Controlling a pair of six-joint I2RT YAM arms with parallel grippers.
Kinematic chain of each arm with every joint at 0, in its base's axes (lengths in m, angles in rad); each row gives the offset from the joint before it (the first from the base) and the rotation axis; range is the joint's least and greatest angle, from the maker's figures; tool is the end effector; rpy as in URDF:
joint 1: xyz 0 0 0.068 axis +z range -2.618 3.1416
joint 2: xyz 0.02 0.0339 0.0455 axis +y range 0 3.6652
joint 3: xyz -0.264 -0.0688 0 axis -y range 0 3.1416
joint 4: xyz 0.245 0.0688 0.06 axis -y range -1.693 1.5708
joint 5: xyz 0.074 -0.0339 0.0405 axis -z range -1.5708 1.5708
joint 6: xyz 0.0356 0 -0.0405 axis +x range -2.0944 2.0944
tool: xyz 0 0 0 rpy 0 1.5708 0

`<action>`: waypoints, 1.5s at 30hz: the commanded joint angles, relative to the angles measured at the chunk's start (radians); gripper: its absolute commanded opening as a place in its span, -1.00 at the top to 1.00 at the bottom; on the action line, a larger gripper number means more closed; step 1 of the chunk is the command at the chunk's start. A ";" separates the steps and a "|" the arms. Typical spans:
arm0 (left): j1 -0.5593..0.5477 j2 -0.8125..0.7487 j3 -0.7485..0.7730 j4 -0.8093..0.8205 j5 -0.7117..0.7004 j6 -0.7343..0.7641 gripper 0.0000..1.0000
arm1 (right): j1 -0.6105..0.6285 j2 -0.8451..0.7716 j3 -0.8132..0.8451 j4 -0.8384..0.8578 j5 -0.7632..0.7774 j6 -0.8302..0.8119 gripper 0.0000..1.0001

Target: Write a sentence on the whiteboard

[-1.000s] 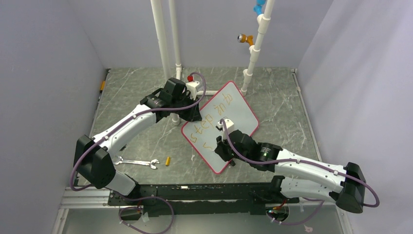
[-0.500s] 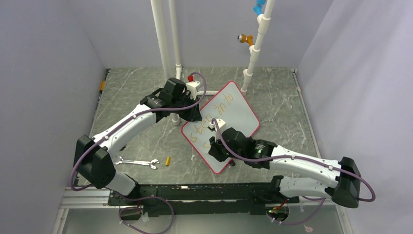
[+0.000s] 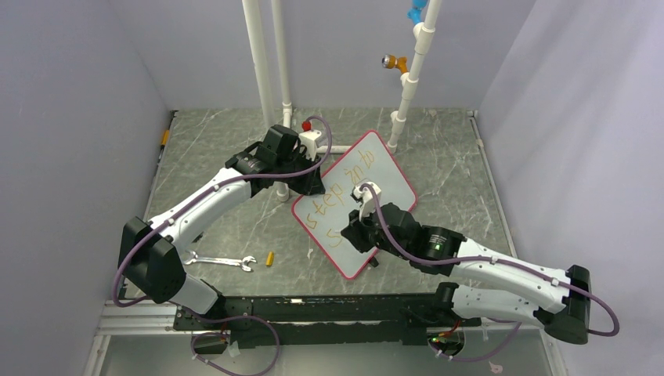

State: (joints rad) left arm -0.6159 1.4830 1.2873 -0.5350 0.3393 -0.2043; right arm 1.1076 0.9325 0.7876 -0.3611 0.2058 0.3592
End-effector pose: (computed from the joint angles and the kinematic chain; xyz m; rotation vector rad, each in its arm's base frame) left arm 0.2617 -0.1997 0.3159 0.6647 2.2930 -0.7978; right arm 0.0999 0.1837 0.2968 -0.6592 2.0339 0.6779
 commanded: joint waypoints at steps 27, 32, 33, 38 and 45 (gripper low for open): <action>-0.002 0.003 0.032 0.006 -0.095 0.097 1.00 | 0.002 0.098 -0.029 0.035 0.138 0.024 1.00; -0.002 0.000 0.034 0.006 -0.096 0.097 1.00 | 0.001 0.070 -0.075 0.029 0.125 0.049 1.00; -0.002 0.000 0.034 0.005 -0.095 0.097 1.00 | 0.002 0.066 -0.083 0.027 0.123 0.057 1.00; -0.002 0.002 0.033 0.005 -0.095 0.097 1.00 | 0.000 0.049 -0.103 0.012 0.130 0.071 1.00; -0.001 0.003 0.032 0.006 -0.096 0.095 1.00 | 0.001 0.064 -0.078 -0.014 0.172 0.070 1.00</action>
State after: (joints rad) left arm -0.6159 1.4837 1.2907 -0.5419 0.3363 -0.2039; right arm 1.1076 0.9859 0.7006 -0.3515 0.3363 0.4160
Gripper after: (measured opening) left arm 0.249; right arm 0.130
